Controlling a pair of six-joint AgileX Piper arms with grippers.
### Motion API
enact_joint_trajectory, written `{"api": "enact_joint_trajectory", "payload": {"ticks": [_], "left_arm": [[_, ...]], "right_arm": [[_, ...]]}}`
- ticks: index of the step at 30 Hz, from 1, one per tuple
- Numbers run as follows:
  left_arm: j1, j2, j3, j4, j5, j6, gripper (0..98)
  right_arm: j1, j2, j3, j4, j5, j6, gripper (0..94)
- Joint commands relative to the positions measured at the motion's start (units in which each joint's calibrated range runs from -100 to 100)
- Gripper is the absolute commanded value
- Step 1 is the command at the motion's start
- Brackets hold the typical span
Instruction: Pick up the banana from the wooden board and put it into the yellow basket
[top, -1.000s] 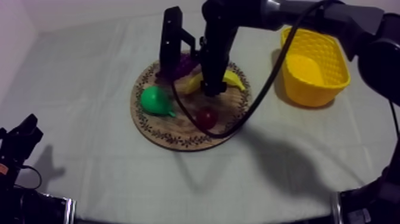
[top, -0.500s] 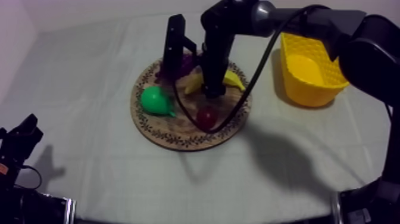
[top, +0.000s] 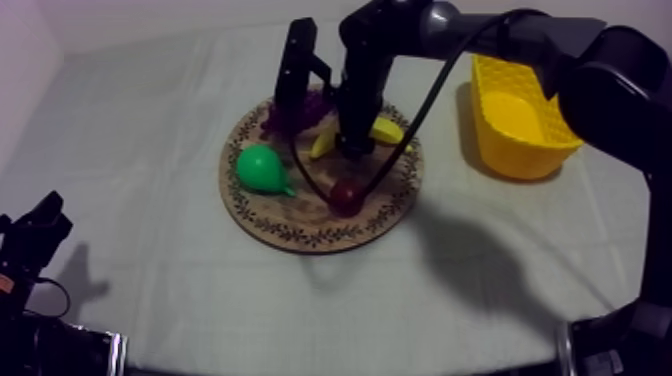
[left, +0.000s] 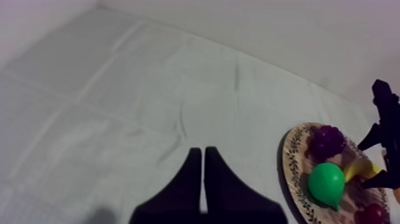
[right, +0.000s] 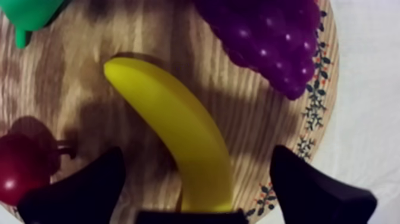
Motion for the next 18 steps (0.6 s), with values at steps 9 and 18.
{"api": "enact_joint_trajectory", "payload": {"ticks": [9, 18], "left_arm": [[-0.03, -0.03, 0.03, 0.02, -0.02, -0.01, 0.1], [-0.03, -0.03, 0.03, 0.02, -0.02, -0.01, 0.1]], "right_arm": [[0.22, 0.4, 0.34, 0.43, -2.81, -1.53, 59.8], [-0.19, -0.05, 4.35, 1.05, -5.31, -1.41, 37.9]]}}
